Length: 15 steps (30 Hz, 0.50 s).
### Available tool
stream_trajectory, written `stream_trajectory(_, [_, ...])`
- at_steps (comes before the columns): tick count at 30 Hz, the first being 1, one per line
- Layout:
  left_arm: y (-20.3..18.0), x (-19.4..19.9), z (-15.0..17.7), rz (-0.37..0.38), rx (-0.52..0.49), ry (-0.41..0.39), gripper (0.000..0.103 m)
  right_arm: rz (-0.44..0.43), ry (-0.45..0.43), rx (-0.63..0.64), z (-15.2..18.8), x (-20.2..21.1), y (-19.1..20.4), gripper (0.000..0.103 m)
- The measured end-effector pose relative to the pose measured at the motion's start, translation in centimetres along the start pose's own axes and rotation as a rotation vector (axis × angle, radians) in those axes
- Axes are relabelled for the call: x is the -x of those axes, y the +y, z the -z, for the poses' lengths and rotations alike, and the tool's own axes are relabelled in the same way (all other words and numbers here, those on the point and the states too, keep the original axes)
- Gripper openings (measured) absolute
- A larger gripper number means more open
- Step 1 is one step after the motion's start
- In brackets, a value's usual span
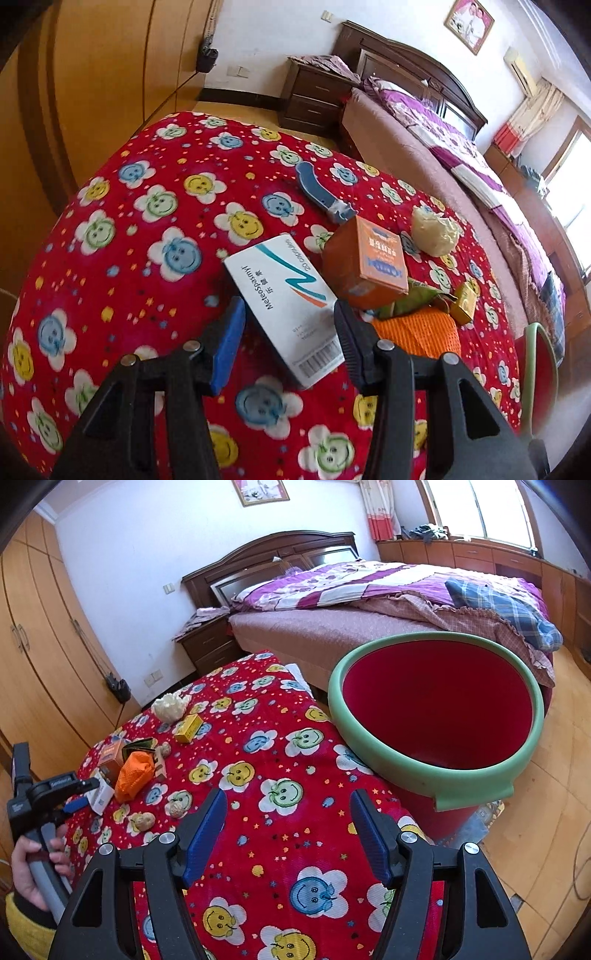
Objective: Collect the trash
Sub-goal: 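Move the left tool down to the white medicine box on the bed, then close the left tool on the white medicine box and lift it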
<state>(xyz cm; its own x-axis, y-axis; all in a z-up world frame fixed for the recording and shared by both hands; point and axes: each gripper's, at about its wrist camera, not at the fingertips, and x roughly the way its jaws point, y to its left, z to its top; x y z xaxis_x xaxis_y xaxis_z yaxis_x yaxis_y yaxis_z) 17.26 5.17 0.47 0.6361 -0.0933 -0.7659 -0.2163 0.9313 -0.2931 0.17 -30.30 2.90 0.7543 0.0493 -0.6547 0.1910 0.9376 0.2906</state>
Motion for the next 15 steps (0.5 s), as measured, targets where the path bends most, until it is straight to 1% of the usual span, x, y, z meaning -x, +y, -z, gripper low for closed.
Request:
stream_trajectory(2, [-0.5, -0.6, -0.3, -0.001, -0.026, 0.008, 0.058, 0.001, 0.004, 0.001, 0.0, -0.2, 0.0, 0.07])
stream_trajectory(3, [-0.7, -0.8, -0.4, -0.004, -0.039, 0.011, 0.059, 0.001, 0.007, 0.001, 0.0, -0.3, 0.0, 0.07])
stream_trajectory(9, [-2.4, -2.5, 0.1, -0.029, -0.112, 0.05, 0.059, 0.0, 0.026, 0.007, 0.2, -1.0, 0.2, 0.07])
stream_trajectory(11, [-2.8, -2.5, 0.4, -0.05, -0.143, 0.035, 0.059, -0.001, 0.03, 0.007, 0.2, -1.2, 0.1, 0.07])
stream_trajectory(15, [-3.0, -2.4, 0.8, -0.063, -0.182, 0.033, 0.059, -0.005, 0.037, 0.004, 0.3, -1.3, 0.1, 0.07])
